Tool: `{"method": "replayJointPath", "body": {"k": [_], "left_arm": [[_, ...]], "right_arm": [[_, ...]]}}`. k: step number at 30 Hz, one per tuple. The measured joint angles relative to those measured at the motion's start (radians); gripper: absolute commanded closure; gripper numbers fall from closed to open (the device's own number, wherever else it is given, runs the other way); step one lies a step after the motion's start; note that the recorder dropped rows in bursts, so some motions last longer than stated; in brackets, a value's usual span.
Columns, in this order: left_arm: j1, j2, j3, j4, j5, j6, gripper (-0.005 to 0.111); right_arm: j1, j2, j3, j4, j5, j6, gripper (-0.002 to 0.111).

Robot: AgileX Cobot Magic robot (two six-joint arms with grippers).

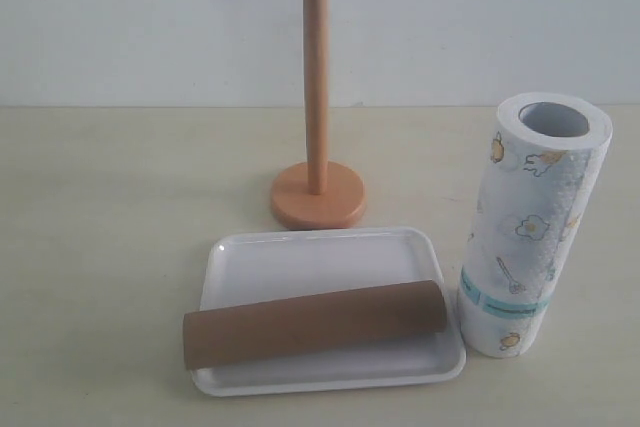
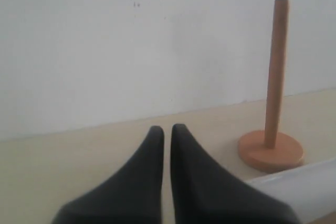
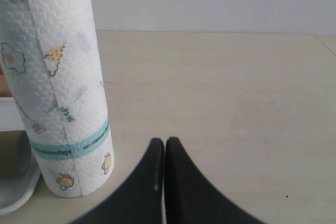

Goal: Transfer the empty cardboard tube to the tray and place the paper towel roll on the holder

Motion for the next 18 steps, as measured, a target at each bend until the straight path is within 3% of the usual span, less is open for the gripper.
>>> {"method": "replayJointPath", "body": {"k": [9, 18], "left_arm": [[0.015, 0.002, 0.213, -0.021, -0.07, -0.004, 0.103], [0.027, -0.039, 0.219, -0.013, 0.023, -0.004, 0.103]], "right_arm": [[0.0, 0.0, 0.0, 0.0, 0.0, 0.0, 0.108], [0.0, 0.0, 0.0, 0.0, 0.0, 0.0, 0.108]]}}
